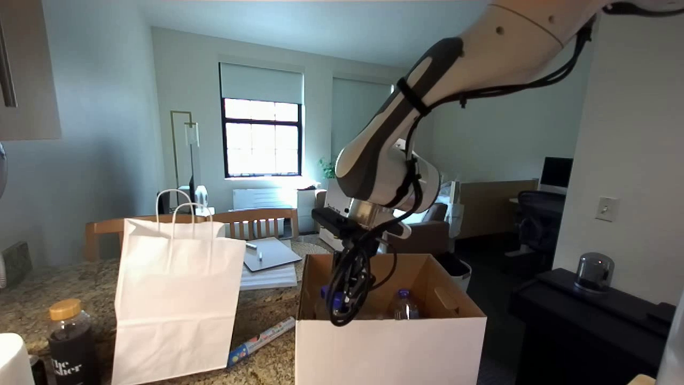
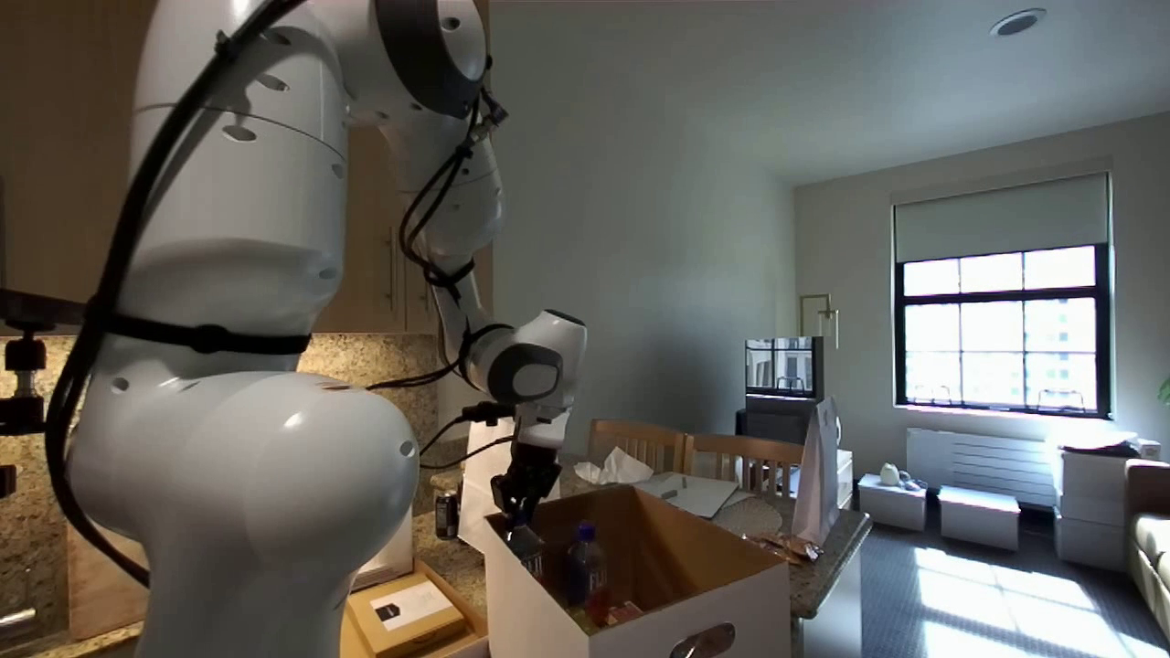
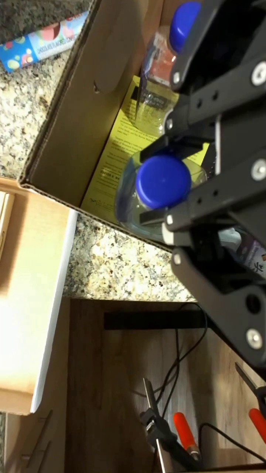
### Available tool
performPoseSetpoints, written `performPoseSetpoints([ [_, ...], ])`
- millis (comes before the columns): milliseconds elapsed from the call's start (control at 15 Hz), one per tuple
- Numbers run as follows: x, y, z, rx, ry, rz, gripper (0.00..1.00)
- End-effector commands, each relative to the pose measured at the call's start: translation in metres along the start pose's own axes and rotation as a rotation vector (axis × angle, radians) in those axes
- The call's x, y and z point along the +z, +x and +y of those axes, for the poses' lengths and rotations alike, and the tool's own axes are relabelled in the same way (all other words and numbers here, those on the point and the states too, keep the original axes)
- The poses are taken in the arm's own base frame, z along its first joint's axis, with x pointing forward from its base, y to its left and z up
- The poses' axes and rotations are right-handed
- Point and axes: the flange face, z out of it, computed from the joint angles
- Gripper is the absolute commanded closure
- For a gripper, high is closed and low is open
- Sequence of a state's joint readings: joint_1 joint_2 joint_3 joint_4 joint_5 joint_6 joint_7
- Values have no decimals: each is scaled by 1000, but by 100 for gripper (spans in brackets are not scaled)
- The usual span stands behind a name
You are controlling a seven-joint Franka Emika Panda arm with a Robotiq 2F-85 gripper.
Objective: Pick up the bottles from the counter and put them in the box
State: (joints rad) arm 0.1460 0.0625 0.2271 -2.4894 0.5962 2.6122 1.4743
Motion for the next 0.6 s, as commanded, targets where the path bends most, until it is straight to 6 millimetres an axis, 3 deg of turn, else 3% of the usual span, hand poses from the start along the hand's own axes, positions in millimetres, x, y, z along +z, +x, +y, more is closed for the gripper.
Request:
performPoseSetpoints([
  [0, 23, 10, -11, 60, -13, -55, 90],
  [200, 34, 29, -15, 124, -14, -85, 90],
  [467, 37, 38, -17, 168, -10, -84, 90],
  [533, 37, 39, -17, 173, -12, -83, 84],
])
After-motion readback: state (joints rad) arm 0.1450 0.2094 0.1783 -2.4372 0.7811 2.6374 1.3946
